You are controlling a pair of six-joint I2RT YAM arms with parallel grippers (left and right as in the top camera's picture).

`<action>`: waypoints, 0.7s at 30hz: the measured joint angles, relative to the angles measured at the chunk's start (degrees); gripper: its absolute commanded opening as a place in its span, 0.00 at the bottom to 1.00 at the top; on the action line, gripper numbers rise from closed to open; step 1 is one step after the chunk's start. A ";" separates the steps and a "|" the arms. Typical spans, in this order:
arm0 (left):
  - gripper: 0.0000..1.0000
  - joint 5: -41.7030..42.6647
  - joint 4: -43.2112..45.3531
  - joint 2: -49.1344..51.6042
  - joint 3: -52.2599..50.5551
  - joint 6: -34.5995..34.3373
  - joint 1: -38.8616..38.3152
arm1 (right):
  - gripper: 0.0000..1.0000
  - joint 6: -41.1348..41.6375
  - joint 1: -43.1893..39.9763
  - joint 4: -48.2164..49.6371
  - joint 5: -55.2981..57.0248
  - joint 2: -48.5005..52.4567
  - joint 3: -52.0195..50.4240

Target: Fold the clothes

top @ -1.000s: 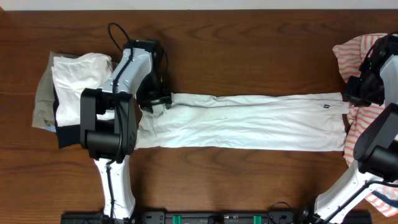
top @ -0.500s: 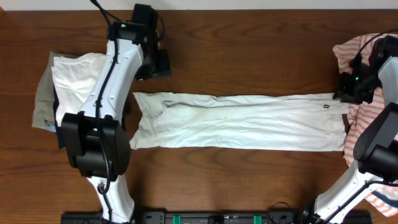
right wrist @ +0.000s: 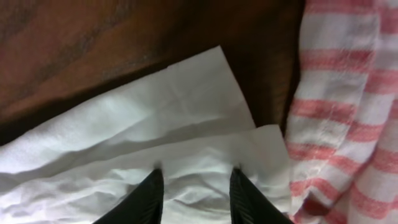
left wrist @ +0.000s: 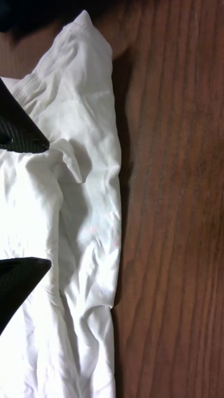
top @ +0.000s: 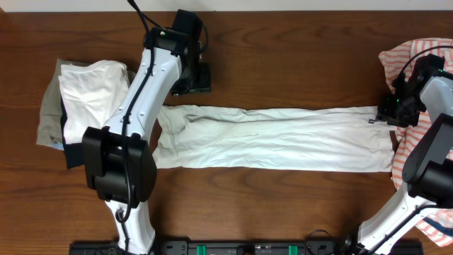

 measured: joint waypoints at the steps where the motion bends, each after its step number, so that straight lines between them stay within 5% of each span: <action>1: 0.55 0.00 0.00 0.00 0.00 0.00 0.00 | 0.37 0.00 0.00 0.09 0.00 0.00 0.00; 21: 0.58 0.17 -1.31 0.02 -10.21 0.02 -0.02 | 0.49 1.46 -0.04 0.48 6.45 0.00 0.13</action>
